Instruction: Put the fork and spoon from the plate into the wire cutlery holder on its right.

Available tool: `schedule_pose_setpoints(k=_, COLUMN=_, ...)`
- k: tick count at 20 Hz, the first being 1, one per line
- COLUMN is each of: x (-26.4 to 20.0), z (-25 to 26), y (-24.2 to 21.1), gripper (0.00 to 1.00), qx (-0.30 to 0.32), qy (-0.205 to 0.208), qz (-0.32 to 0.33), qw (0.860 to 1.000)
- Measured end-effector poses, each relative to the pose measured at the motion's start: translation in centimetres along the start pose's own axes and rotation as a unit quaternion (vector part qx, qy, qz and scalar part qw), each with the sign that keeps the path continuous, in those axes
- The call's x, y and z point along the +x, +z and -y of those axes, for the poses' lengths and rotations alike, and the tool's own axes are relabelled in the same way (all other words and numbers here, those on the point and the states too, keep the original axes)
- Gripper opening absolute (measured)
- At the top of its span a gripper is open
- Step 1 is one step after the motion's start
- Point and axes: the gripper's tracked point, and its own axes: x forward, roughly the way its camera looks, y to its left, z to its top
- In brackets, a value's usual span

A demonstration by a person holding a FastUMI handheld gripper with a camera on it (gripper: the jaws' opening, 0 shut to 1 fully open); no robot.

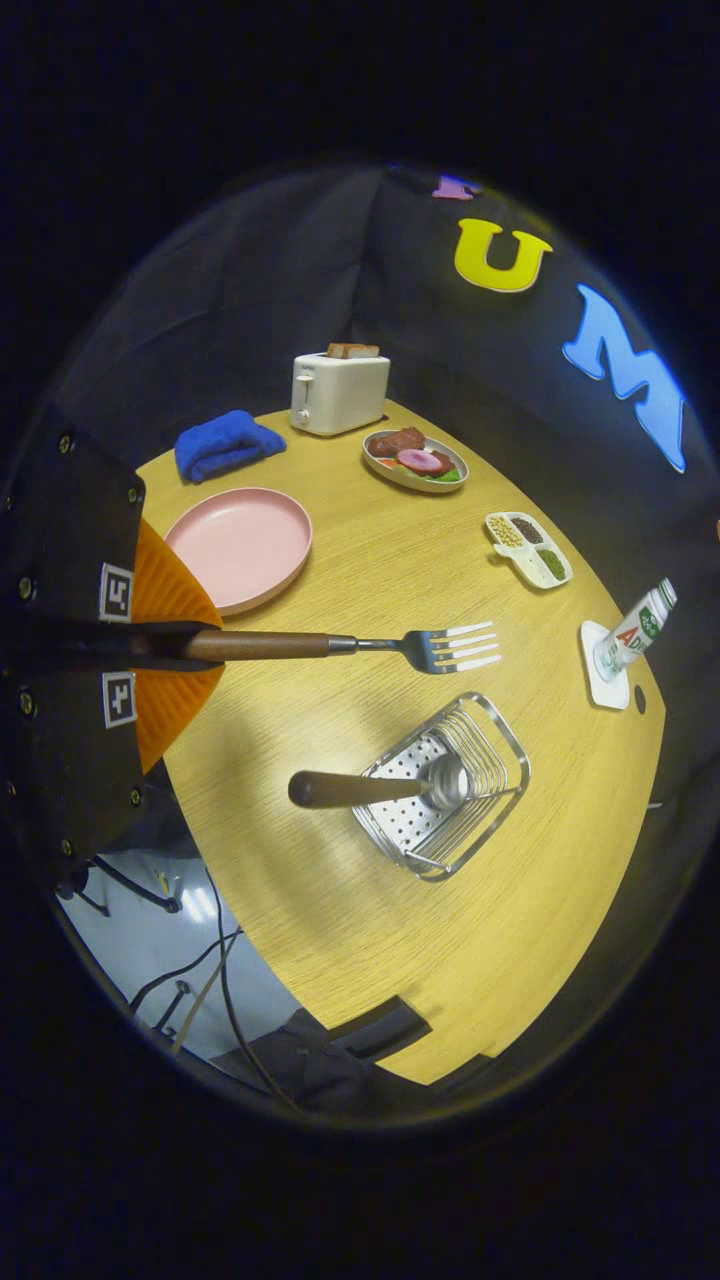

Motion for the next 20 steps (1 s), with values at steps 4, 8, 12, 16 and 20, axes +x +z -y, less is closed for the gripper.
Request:
schedule_pose_setpoints(k=4, x=-1.1, z=1.0, y=-0.1, gripper=0.04, qx=0.041, qy=0.017, qz=-0.007, qw=0.999)
schedule_pose_setpoints(k=8, x=-0.8, z=0.2, y=0.0, gripper=0.04, qx=0.107, qy=0.048, qz=-0.018, qw=0.993)
schedule_pose_setpoints(k=12, x=-0.7, z=0.0, y=0.7, gripper=0.04, qx=0.142, qy=0.057, qz=-0.022, qw=0.988)
schedule_pose_setpoints(k=16, x=-0.8, z=0.2, y=1.3, gripper=0.04, qx=0.18, qy=0.053, qz=-0.026, qw=0.982)
schedule_pose_setpoints(k=20, x=-1.0, z=0.5, y=1.4, gripper=0.08, qx=0.186, qy=0.047, qz=-0.02, qw=0.981)
